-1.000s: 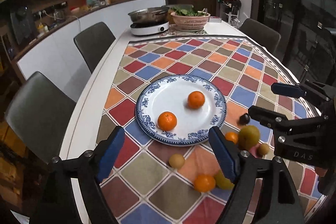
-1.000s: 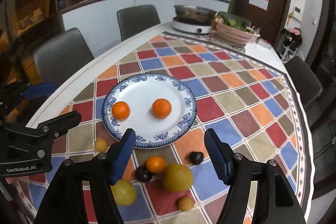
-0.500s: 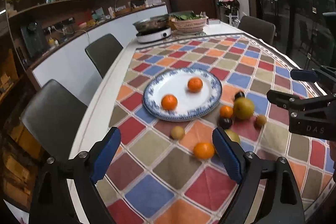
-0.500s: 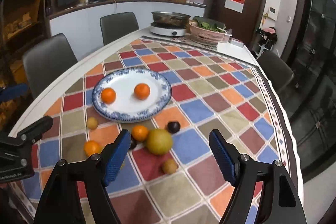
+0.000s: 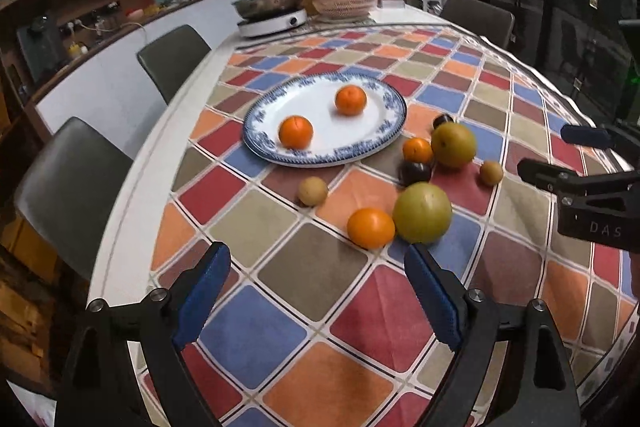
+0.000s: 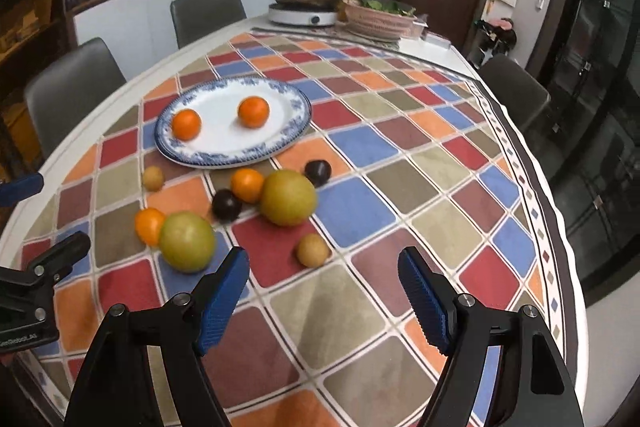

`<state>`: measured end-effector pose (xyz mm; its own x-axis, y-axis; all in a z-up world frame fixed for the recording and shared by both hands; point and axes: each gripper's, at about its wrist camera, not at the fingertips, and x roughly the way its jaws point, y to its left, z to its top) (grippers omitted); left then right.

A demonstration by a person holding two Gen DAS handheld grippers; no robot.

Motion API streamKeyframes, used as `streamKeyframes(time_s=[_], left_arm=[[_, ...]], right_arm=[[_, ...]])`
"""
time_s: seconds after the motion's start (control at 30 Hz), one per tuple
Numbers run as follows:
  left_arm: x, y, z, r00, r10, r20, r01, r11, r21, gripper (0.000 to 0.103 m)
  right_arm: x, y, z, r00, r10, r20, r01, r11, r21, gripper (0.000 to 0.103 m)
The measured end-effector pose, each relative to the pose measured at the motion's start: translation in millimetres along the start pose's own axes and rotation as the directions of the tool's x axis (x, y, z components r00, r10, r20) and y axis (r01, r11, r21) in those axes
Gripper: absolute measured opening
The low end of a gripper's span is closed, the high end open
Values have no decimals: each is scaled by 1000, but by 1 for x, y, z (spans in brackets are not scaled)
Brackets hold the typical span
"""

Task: Organize fruits
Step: 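Move the left tool to a third mandarin orange beside the pomelo, then grasp the orange with the left tool while the right tool grasps a small brown fruit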

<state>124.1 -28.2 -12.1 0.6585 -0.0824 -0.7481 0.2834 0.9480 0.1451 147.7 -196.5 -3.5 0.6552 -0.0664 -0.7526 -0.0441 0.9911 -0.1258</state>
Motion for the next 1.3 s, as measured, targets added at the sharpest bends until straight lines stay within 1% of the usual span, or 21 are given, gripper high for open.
streamKeyframes(time_s=[0.13, 0.2, 0.37, 0.43, 0.5, 0.63, 0.7, 0.77, 0.83, 0.87, 0.93, 1.0, 1.13, 1.27, 1.3], left_arm=[[13, 2, -2, 999, -22, -28, 23, 999, 24, 88], [19, 2, -2, 998, -41, -41, 43, 999, 32, 84], [33, -2, 0, 994, -90, -62, 94, 993, 69, 75], [38, -4, 1, 992, -109, -67, 114, 990, 83, 73], [44, -6, 2, 989, -129, -76, 136, 986, 100, 67], [53, -10, 4, 981, -170, -94, 181, 975, 132, 65], [58, -11, 5, 980, -172, -99, 185, 972, 142, 60], [62, -10, 7, 978, -181, -102, 195, 970, 147, 58], [64, -11, 8, 976, -192, -101, 206, 967, 151, 56], [65, -12, 9, 975, -196, -101, 210, 965, 156, 55], [67, -13, 9, 975, -196, -101, 210, 963, 166, 54], [69, -15, 10, 975, -199, -101, 214, 962, 172, 51], [70, -17, 10, 974, -204, -101, 220, 958, 183, 48], [75, -18, 10, 968, -220, -116, 238, 956, 173, 39], [76, -18, 10, 968, -223, -119, 241, 956, 169, 38]], right_arm=[[9, 2, -2, 999, -34, -14, 34, 999, -35, 77], [15, 4, -4, 999, -45, -29, 44, 998, -48, 77], [28, 5, -8, 997, -4, -71, 2, 999, -37, 77], [31, 5, -9, 997, -1, -78, -1, 999, -35, 77], [33, 5, -9, 997, -7, -80, 4, 999, -40, 77], [36, 5, -8, 997, -6, -80, 3, 999, -42, 77], [40, 5, -7, 996, -3, -84, -1, 999, -46, 77], [44, 5, -7, 995, 4, -95, -8, 999, -42, 76], [50, 5, -7, 994, 15, -109, -18, 999, -35, 73], [52, 4, -7, 993, 20, -114, -23, 999, -32, 70], [56, 3, -8, 991, 37, -126, -39, 999, -16, 69], [59, 1, -9, 991, 50, -126, -50, 999, 0, 65], [64, -1, -9, 991, 53, -120, -52, 999, 8, 61], [70, -3, -9, 990, 64, -124, -62, 998, 21, 49], [70, -4, -9, 990, 68, -126, -66, 998, 22, 46]])
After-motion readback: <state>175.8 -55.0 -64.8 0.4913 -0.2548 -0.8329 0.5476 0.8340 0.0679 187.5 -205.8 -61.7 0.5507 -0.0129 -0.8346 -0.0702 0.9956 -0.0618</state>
